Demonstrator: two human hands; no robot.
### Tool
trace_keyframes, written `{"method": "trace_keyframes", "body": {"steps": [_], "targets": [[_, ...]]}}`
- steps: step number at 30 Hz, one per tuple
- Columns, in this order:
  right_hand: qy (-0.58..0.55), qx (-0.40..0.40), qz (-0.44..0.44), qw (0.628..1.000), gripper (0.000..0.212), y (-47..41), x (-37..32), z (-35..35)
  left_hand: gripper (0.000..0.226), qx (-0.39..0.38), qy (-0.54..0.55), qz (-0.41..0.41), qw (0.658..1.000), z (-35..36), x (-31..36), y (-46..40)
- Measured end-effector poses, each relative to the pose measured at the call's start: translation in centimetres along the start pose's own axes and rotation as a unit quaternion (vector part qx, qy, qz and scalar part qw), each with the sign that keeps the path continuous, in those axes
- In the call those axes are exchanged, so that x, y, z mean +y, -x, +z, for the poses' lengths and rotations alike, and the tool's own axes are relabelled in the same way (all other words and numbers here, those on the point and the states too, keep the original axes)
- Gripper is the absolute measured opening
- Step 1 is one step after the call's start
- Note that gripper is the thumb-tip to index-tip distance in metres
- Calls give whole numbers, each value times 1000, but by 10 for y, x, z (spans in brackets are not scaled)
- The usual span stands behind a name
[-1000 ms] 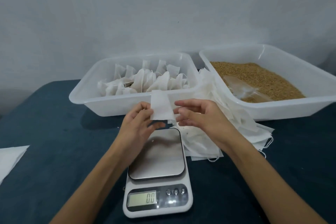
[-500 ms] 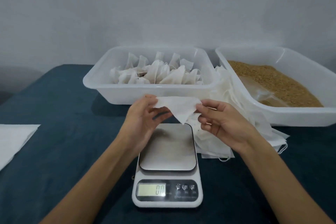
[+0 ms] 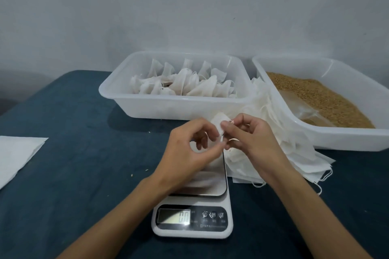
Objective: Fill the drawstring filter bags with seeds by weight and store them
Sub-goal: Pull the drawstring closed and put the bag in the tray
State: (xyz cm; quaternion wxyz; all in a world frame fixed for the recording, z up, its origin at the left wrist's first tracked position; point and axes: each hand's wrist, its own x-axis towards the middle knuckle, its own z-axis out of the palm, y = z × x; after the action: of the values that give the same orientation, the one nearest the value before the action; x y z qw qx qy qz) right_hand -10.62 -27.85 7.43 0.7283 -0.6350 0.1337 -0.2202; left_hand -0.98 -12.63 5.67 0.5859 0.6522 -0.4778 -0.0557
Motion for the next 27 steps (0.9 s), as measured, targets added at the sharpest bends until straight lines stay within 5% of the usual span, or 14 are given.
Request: {"method": "trace_keyframes", "body": {"steps": [11, 27], "targets": [[-25, -81, -32, 996, 18, 1, 5, 6, 4, 43, -5, -18, 999, -1, -3, -2], [25, -85, -84, 993, 25, 7, 6, 13, 16, 24, 193, -133, 972, -7, -4, -5]]}}
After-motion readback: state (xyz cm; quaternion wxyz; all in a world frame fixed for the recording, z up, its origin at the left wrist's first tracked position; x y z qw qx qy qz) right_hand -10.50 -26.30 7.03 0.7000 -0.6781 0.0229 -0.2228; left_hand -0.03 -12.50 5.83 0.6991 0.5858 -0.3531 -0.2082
